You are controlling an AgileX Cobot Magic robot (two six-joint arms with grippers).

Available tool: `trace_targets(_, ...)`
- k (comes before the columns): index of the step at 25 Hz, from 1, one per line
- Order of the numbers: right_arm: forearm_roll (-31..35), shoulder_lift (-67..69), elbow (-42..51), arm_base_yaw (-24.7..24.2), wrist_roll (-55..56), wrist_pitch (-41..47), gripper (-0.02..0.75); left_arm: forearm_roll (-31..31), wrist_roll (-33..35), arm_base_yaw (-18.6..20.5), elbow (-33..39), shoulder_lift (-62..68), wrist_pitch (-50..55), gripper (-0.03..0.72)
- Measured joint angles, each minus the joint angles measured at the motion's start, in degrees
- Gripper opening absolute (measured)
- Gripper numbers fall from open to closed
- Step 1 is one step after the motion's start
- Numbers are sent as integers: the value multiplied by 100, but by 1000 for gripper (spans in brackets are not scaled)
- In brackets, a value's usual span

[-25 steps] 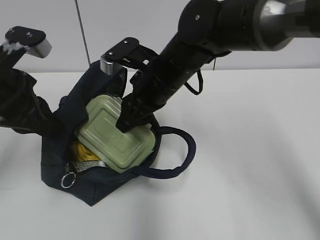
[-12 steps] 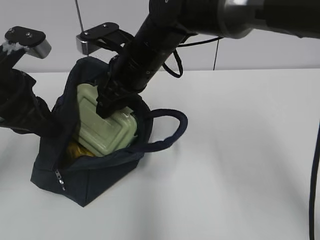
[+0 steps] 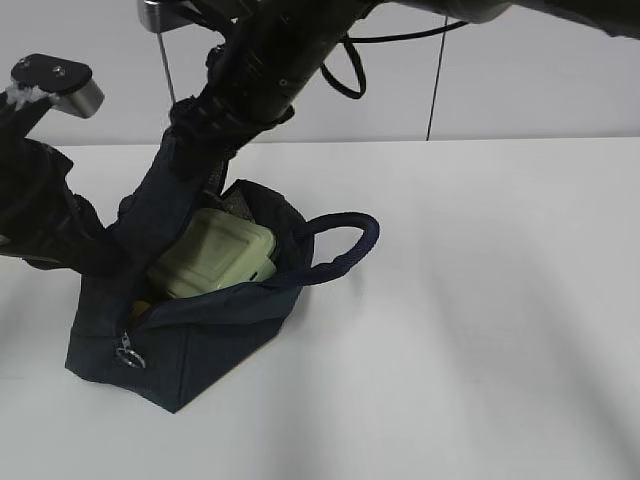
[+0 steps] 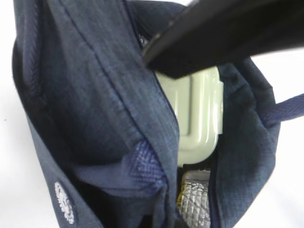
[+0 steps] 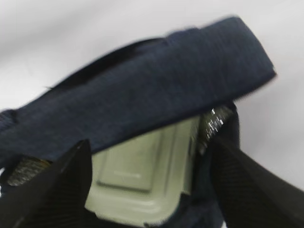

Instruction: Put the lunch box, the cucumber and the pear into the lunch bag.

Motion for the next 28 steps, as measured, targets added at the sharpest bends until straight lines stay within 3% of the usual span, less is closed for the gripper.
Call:
trace_targets(2,-512,0,-50,-14,718,406,577,0,0,0,0,0,0,1)
trace_targets(7,-770,0,-50,-103,1791,1258,540,0,0,0,0,0,0,1)
trace_targets(17,-757,0,303,-103,2627,1315,488,0,-14,0,0,0,-5,1)
trace_targets(28,-645,0,1089,-178,2761,1304,483,-4,-39,0,0,0,-28,1)
